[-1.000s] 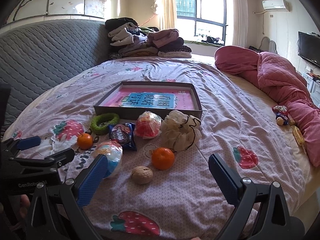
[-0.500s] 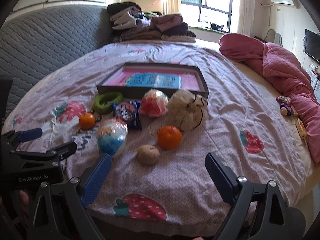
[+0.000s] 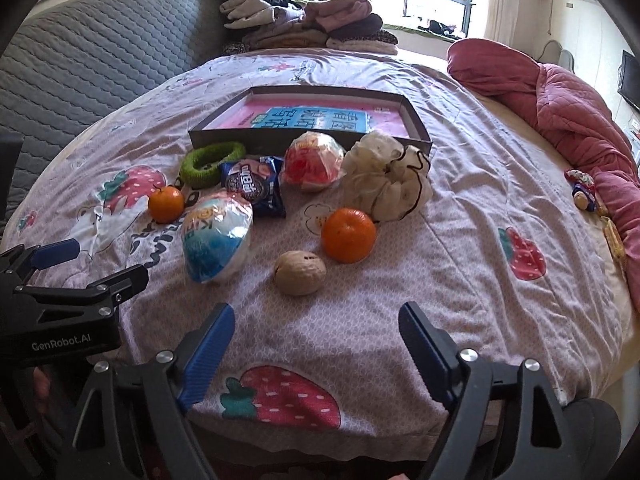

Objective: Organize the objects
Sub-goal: 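Move the left tool toward a mandarin while the right tool approaches the walnut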

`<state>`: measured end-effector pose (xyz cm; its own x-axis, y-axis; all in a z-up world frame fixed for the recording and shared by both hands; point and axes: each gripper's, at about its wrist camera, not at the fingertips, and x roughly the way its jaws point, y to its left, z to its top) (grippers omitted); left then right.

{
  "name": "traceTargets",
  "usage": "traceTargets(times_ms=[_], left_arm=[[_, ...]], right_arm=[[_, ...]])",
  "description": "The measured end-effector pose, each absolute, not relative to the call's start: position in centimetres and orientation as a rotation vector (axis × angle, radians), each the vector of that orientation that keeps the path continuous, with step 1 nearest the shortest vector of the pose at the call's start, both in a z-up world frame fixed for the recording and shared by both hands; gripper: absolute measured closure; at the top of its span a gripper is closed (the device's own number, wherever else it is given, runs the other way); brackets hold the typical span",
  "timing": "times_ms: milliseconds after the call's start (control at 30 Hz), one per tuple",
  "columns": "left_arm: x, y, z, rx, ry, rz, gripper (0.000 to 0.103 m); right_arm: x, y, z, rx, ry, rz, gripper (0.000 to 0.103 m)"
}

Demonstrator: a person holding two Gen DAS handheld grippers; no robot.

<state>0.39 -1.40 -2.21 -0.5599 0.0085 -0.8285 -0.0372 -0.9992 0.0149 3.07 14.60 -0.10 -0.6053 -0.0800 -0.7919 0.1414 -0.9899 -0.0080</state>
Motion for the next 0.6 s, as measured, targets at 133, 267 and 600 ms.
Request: traceTargets(times_ms=[133, 267, 600], left_arm=[[-0.1, -1.4, -2.5, -1.461, 0.061, 2.751, 0.003], [-0.9, -1.4, -2.8, -1.459, 0.07, 2.746, 0.006], [-3.5, -1.2, -2.8, -1.412, 0.05, 2.724, 0.012]], right_arm=[[2.8, 14.6, -0.7, 1.35, 0.094, -2.688, 0.025], [2.5, 14.8, -0.9, 1.351, 0.077, -2.686, 0.032], [0.8, 14.5, -2.0, 1.358, 0.072, -2.682, 0.042]])
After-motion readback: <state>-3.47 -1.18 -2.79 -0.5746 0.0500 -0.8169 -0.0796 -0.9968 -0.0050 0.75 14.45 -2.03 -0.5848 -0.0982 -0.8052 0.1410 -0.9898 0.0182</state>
